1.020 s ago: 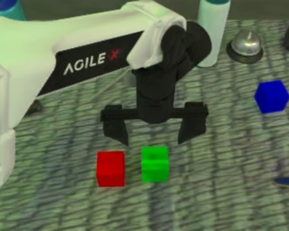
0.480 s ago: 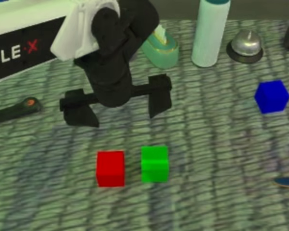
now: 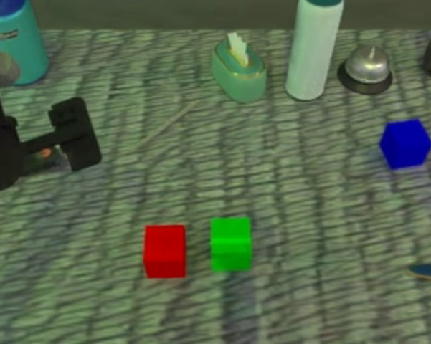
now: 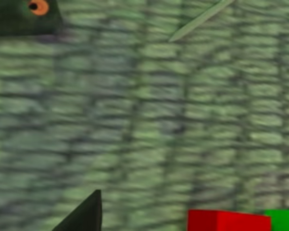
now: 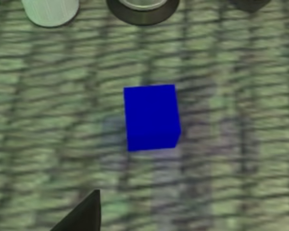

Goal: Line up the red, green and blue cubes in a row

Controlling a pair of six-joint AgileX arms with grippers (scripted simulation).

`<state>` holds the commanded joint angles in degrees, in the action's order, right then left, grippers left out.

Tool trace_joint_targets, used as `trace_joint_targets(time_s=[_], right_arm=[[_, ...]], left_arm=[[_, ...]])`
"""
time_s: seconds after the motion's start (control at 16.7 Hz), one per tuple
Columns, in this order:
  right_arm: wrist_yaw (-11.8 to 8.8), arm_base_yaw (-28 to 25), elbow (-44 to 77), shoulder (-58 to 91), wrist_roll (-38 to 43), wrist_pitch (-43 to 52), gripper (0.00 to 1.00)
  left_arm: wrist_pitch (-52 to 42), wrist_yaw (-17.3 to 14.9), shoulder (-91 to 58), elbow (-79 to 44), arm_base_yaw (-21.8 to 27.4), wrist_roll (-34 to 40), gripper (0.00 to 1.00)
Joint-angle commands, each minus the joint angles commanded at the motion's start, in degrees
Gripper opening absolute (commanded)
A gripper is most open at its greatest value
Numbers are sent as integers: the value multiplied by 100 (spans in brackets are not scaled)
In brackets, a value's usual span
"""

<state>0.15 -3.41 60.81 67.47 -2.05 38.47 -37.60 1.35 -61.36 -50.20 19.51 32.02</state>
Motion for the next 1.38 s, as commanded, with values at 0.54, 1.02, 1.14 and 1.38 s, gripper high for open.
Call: trace_joint_targets(time_s=[0.54,1.02,1.14,1.38], right_arm=[[47,-187,4411,5118,-150,2903,100],[13,-249,6160,6829,-185,3818,100],[13,-249,6160,6829,-185,3818,100],[13,-228,6050,6834,-195,3709,100]], left_arm=[[2624,-50,4539,3873,-1600,-2173,100],[3760,-134,6136,5020,-2066,-3202,100],[3760,-134,6136,5020,-2066,-3202,100],[3760,-134,6136,5020,-2066,-3202,100]])
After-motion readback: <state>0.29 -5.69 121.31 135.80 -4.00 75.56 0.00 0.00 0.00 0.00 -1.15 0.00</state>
